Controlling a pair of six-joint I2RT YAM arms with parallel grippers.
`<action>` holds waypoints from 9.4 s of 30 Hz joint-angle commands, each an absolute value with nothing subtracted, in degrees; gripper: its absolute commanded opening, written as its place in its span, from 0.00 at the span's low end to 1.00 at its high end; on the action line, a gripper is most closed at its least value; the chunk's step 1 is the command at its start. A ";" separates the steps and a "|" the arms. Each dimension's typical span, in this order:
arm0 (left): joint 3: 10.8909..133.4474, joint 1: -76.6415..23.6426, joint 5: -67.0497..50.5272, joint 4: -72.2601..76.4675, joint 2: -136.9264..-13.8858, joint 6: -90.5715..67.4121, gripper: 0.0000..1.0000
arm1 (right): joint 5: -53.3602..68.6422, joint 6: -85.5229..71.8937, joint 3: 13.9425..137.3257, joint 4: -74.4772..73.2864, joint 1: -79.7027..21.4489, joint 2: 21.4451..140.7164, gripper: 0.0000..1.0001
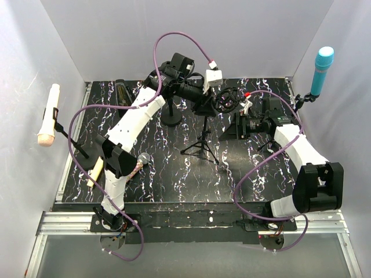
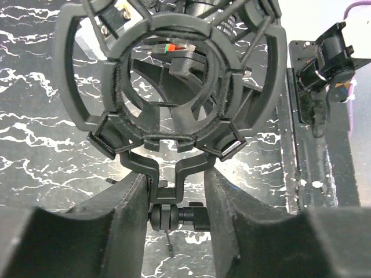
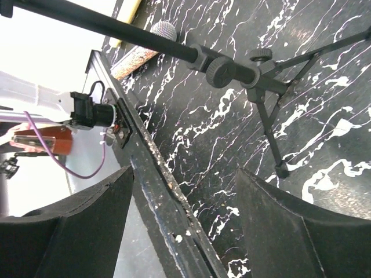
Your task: Remove the microphone from the stand
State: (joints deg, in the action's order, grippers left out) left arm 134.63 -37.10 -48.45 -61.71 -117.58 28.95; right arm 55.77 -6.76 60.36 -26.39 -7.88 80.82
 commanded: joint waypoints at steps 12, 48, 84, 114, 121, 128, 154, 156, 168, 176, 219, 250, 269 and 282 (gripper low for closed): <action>119.81 -37.44 -55.19 -54.05 -102.58 31.37 0.00 | 65.56 -20.55 64.60 -18.21 -7.65 92.45 0.77; 110.30 -37.53 -52.12 -47.02 -94.40 34.19 0.00 | 77.52 -31.11 66.97 -6.42 -15.82 103.62 0.62; 104.59 -37.36 -40.27 -39.12 -90.71 28.13 0.00 | 81.65 -55.83 53.53 52.81 -17.66 96.69 0.01; 84.02 -37.00 -33.92 -25.40 -77.17 25.75 0.00 | 43.42 68.39 16.85 33.76 -30.67 53.04 0.77; 86.12 -37.09 -37.96 -37.58 -76.20 32.59 0.29 | 42.82 57.23 26.72 -7.72 -30.59 40.18 0.85; 88.52 -37.00 -43.32 -58.26 -76.64 42.71 0.66 | 37.63 46.08 27.94 -13.71 -30.59 38.14 0.85; 72.34 -41.84 -51.86 -33.23 -86.22 46.41 0.51 | 27.78 17.84 35.68 -19.86 -30.24 37.97 0.85; 72.16 -41.92 -51.68 -31.82 -86.57 44.92 0.42 | 26.90 18.11 36.21 -20.91 -29.97 37.88 0.85; 73.39 -42.01 -42.99 -20.93 -89.12 33.59 0.00 | 22.51 11.78 34.98 -20.39 -25.41 36.48 0.86; 80.50 -41.75 -30.61 -7.49 -97.81 24.18 0.00 | 21.71 9.58 34.98 -20.92 -23.56 34.81 0.86; 119.55 -31.57 -19.89 -33.12 -96.17 26.29 0.94 | 24.52 4.92 40.86 -21.53 -19.34 39.46 0.86; 85.08 -11.78 -32.61 -1.87 -95.88 12.31 0.91 | 34.45 13.96 83.04 -46.49 -19.34 70.04 0.88; 80.61 -11.78 -30.66 -26.09 -81.50 9.84 0.91 | 18.30 0.44 125.15 -20.49 -33.48 108.00 0.93; 73.92 -16.52 -29.10 -35.77 -69.35 1.49 0.90 | 10.63 1.05 131.49 -14.24 -35.77 121.11 0.89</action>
